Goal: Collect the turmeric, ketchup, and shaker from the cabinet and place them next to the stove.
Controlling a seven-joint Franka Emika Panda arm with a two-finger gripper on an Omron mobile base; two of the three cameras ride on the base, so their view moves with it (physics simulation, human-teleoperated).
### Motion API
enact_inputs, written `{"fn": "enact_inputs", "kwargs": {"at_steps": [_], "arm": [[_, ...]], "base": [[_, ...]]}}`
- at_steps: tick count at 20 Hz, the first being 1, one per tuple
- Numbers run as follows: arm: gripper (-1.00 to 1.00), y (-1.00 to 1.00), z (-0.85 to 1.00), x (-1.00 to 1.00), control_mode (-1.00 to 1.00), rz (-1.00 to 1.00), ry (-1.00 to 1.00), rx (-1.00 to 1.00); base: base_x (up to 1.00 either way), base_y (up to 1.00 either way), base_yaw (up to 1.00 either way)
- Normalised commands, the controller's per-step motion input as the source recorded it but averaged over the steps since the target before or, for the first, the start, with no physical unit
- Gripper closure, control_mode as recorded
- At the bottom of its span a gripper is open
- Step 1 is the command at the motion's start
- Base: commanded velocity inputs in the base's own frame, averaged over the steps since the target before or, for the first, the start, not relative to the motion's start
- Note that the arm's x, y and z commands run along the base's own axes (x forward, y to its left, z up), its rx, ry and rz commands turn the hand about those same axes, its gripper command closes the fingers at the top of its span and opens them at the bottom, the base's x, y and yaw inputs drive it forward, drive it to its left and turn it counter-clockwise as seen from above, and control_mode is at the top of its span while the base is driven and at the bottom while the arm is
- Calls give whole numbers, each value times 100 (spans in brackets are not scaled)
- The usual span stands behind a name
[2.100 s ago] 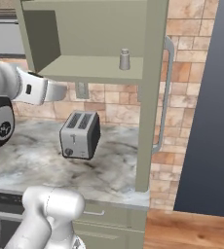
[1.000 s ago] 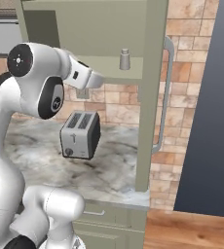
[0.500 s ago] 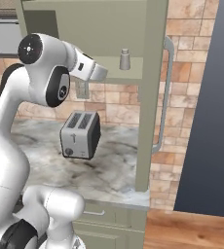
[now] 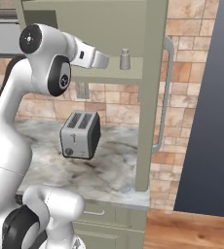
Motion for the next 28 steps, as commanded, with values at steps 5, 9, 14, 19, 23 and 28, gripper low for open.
{"fn": "enact_inputs", "kwargs": {"at_steps": [5,9,14,19,23,28], "arm": [[-100,-7,-11,6,-100,1,0,-11],[-100,-13,-3,29,-100,0,2,0],[-100,0,0,40,-100,0,0,0],[-100,0,0,44,-100,0,0,0],[-100,0,0,37,-100,0,0,0],[-100,0,-2,26,-100,0,1,-4]], "base": [[0,0,0],[0,0,0],[0,0,0],[0,0,0],[0,0,0],[0,0,0]]}}
